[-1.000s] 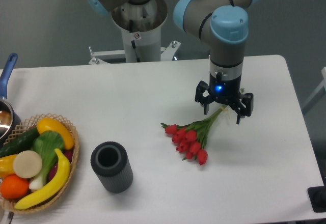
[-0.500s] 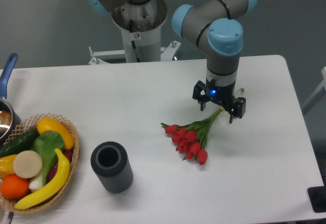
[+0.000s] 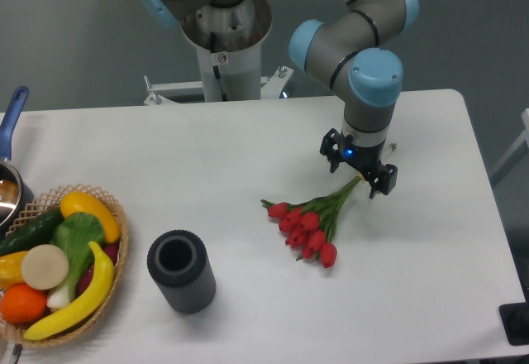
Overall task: Pick up the flowers from the table
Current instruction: 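Lower the gripper around the tulip stems just below the blooms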
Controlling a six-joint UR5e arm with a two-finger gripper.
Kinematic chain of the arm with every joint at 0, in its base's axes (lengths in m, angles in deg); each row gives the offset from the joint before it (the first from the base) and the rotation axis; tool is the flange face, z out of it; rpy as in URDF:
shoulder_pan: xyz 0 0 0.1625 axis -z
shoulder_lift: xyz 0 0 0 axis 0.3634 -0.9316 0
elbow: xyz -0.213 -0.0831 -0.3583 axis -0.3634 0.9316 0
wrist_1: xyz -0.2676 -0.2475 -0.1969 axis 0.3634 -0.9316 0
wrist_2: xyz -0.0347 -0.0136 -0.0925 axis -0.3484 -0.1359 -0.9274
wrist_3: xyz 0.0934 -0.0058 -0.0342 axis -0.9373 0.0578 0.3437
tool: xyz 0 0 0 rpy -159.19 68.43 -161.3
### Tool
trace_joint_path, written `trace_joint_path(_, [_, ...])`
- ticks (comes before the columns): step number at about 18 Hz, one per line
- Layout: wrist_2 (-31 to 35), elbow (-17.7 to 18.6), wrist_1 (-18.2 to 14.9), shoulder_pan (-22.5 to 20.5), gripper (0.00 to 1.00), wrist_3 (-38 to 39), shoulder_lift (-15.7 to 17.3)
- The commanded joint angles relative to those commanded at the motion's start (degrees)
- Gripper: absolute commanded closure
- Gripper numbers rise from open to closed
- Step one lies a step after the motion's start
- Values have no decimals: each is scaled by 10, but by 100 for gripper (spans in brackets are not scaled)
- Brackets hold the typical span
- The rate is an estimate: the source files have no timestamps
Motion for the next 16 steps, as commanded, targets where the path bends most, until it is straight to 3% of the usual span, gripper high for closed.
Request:
trace_joint_path(10, [-4,4,0,11,0,1,-30])
trace_joint_path(16, [-3,19,1,14,0,0,-32])
